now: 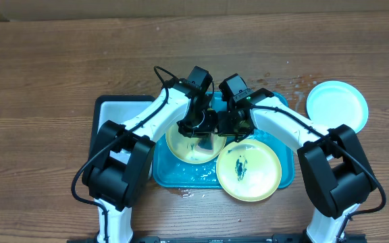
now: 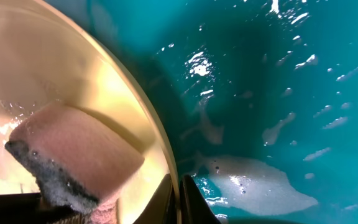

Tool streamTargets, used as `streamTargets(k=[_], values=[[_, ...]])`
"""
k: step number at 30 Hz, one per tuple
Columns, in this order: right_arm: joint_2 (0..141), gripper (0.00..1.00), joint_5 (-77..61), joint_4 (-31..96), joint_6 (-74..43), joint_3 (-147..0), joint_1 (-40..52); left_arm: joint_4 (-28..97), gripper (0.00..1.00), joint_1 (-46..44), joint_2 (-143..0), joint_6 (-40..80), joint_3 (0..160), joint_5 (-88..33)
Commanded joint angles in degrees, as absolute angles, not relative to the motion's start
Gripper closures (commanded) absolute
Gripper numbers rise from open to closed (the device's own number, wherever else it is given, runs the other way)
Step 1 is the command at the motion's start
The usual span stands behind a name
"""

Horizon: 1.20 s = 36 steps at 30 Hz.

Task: Clean dirty plates on tray and stack at the side
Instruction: 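Scrub the yellow plate with the sponge in the left gripper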

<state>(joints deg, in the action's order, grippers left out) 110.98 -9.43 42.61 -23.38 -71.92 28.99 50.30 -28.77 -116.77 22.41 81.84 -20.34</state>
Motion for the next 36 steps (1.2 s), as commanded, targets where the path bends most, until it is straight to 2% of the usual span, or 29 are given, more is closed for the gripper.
streamTargets(k=[1,6,12,17,20,24,36], values=[[110.83,0.96,-10.15,41.63,-26.13,-73.19,29.85,49.10,0.96,-29.21,-117.99,29.98,82.17,-16.88],[110.83,0.96,-9.87,41.52,-27.99,-73.19,29.23,51.62,0.96,-27.35,-117.99,34.39,82.17,-0.49],[110.83,0.96,-9.85,42.22,-28.42,-73.19,27.16,58.96,0.96,-25.98,-117.99,35.83,82.17,13.76],[110.83,0.96,-8.60,42.48,-30.28,-73.19,24.95,62.19,0.96,-25.67,-117.99,37.34,82.17,16.99],[110.83,0.96,-8.62,42.28,-30.24,-73.19,24.01,61.80,0.96,-25.71,-117.99,36.12,82.17,13.72],[110.83,0.96,-8.62,42.28,-30.02,-73.19,23.81,57.34,0.96,-26.55,-117.99,28.56,82.17,-0.40],[110.83,0.96,-9.76,42.54,-30.02,-73.19,23.88,48.93,0.96,-28.69,-122.43,28.25,82.17,-22.70]])
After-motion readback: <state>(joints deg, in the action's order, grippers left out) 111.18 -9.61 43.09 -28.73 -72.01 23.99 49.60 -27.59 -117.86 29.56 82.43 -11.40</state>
